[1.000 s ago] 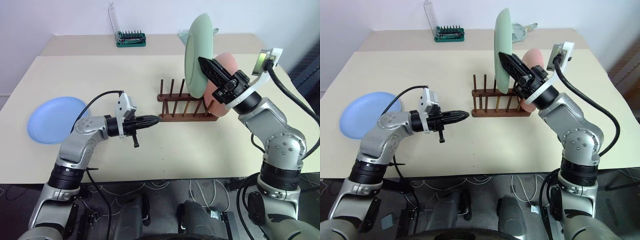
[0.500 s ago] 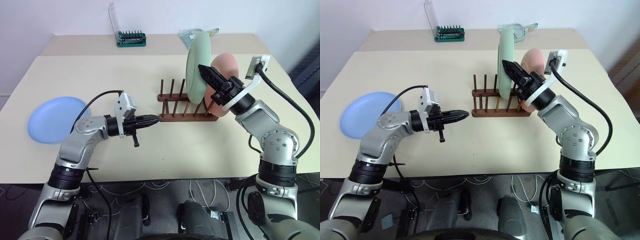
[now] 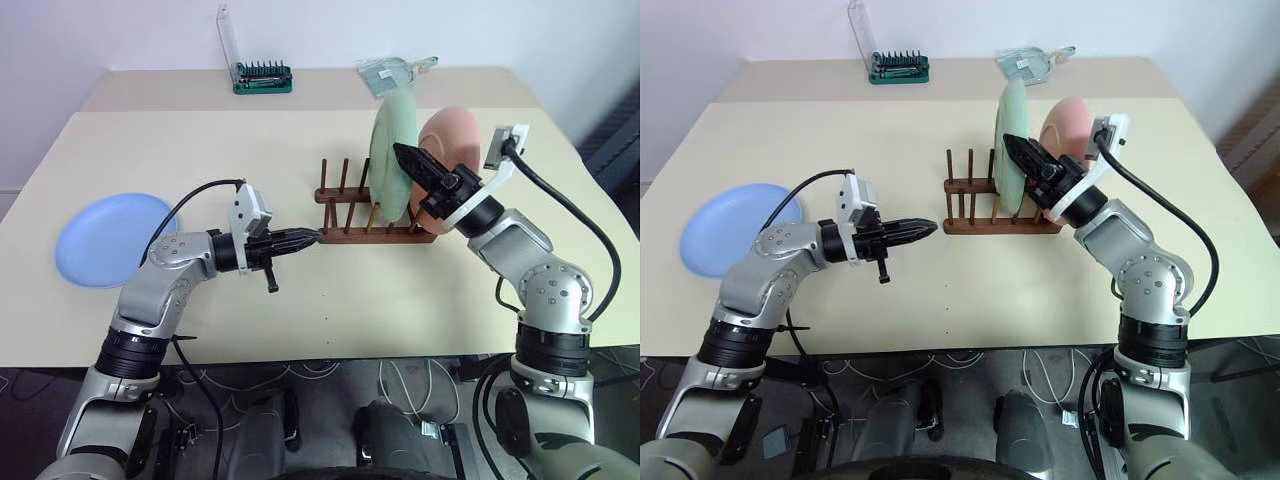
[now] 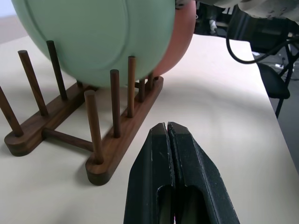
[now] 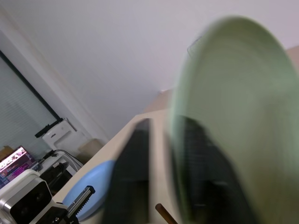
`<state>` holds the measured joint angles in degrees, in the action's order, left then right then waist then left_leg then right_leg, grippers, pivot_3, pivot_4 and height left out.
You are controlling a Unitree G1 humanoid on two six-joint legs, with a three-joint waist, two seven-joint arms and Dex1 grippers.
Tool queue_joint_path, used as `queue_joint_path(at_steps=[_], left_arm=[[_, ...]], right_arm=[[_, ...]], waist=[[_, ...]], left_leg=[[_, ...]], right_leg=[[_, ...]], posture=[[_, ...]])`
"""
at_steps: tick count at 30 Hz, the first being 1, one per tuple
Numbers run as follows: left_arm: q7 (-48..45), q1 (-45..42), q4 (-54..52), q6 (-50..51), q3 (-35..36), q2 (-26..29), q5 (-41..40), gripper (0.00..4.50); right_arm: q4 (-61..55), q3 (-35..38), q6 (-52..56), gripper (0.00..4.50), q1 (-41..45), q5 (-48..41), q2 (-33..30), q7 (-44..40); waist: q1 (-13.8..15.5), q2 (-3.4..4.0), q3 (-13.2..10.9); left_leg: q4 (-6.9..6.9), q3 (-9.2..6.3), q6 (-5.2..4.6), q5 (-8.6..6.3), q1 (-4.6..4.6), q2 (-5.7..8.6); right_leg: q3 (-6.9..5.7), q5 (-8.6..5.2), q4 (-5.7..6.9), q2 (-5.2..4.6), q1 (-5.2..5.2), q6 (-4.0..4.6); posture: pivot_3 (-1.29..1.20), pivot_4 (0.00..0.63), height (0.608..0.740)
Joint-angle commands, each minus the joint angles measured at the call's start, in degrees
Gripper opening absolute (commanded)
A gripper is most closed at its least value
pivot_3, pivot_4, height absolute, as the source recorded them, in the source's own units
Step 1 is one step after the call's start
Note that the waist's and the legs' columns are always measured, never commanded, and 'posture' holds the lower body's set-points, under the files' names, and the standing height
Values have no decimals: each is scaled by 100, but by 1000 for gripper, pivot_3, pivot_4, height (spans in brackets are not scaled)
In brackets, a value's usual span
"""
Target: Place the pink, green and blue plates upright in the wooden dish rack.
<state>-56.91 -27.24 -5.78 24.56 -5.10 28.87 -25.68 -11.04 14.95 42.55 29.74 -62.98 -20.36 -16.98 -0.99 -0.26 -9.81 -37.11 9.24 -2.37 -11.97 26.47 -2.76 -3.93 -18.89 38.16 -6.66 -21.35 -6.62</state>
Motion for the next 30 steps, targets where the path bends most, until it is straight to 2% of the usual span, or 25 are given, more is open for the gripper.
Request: queue_joint_path(at_steps=[1,3,4,12,18,24,27,30], left_arm=[[14,-65,-198,-78,138,9,-75,0],[10,-67,-198,-75,130,7,-75,0],[7,-73,-190,-75,121,3,-72,0],[-3,-71,-193,-66,103,-11,-78,0],[-1,-69,-178,-80,109,-20,-72,0],[190,-82,-104,-224,249,-65,-6,0],[919,-299,256,-419,670,-190,177,775],[1666,-529,560,-367,1213,-185,231,2232]], right_arm=[[-137,107,-33,2975,29,-72,37,-2],[-152,97,-42,4064,25,-48,34,4],[-159,94,-56,4469,31,-27,30,5],[-363,64,-66,4469,101,45,-38,60],[-664,-5,-108,4469,323,361,-317,81],[-983,-235,-317,4469,459,1262,-1100,-294],[-1312,-912,-751,4500,629,2337,-1889,-950],[-1356,-1405,-1090,4500,938,2917,-2090,-1329]], waist=[[0,0,0],[1,0,0],[1,0,0],[1,0,0],[1,1,-1],[7,3,-2],[4,8,-6],[-50,5,-7]], left_leg=[[0,0,0,0,0,0],[0,0,0,0,0,0],[0,0,0,0,0,0],[0,0,0,0,0,0],[0,0,0,0,0,0],[1,0,0,0,1,1],[1,1,0,-1,2,2],[1,1,1,0,1,-3]], right_leg=[[0,0,0,0,0,0],[0,0,0,0,0,0],[0,0,0,0,0,0],[0,0,-1,0,0,0],[0,0,0,-1,-1,0],[0,0,-4,-3,-1,0],[0,0,-4,-5,-4,0],[1,0,-1,-1,-7,0]], posture=[[0,150,732],[0,150,732],[0,150,732],[0,150,732],[0,150,732],[0,150,732],[0,150,732],[0,150,732]])
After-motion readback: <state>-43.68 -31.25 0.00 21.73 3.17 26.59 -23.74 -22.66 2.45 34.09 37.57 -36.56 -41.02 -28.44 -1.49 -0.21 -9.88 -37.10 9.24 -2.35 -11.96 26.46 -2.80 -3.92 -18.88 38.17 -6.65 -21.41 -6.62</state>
